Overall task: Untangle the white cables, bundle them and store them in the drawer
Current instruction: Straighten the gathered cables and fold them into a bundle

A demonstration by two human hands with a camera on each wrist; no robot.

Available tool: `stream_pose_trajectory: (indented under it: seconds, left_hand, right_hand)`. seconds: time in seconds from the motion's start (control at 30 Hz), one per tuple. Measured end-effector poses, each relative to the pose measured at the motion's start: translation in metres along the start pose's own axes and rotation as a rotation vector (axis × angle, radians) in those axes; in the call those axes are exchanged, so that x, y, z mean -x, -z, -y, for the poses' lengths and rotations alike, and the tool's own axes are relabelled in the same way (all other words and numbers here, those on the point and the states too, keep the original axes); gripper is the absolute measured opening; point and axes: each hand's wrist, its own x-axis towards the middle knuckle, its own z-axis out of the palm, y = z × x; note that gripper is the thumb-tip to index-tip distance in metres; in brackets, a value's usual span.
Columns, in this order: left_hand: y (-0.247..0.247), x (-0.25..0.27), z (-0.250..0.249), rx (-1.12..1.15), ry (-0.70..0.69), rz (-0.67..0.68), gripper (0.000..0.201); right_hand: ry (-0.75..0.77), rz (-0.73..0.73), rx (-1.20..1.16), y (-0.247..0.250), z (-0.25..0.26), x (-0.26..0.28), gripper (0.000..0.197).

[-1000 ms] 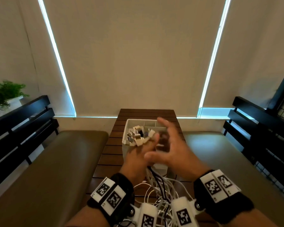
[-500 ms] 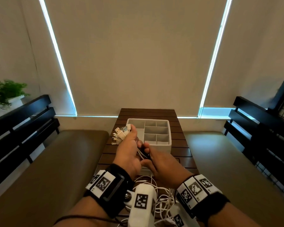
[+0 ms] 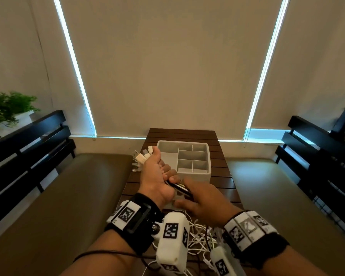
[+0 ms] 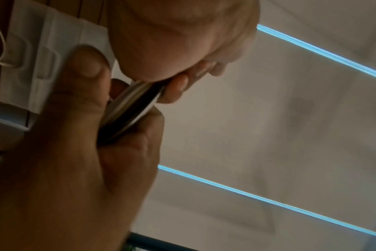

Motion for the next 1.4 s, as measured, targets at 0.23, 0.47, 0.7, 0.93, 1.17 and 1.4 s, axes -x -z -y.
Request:
stream_pose_trajectory:
  seconds: [0.23, 0.47, 0.7, 0.93, 1.17, 1.4]
  left_hand:
    - [0.001, 0.004, 0.001, -0.098, 0.035, 0.213, 0.06]
    - [-0.009, 0.01, -0.002, -0.142, 0.025, -0.186, 0.051]
    - [0.008, -0.004, -0.01, -0.1, 0.074, -0.054, 0.056]
    - [0.019, -0.004, -0.015, -0.329, 0.181, 0.029, 0.054]
    - [0.018, -0.003, -0.008, -0.547, 0.182, -0.01, 0.038]
    - [0.022, -0.005, 0.005, -0.601, 0.154, -0.012, 0.036]
  right_hand:
    - [-0.206, 0.346, -0.564, 0.018, 0.002, -0.001, 0.035]
    - [-0.033, 0.096, 0.246, -0.01, 0.006, -0.012, 0.033]
    - [0.071, 0.182, 0.279, 0.009, 0.002, -0.003, 0.015]
    - [-0.052, 0.278, 0.36, 0.034, -0.012, 0.003, 0.014]
    - [-0.077, 0.296, 0.42, 0.04, -0.011, -0.006, 0.006]
    - [0.009, 0.303, 0.58, 0.045, 0.007, -0.021, 0.005]
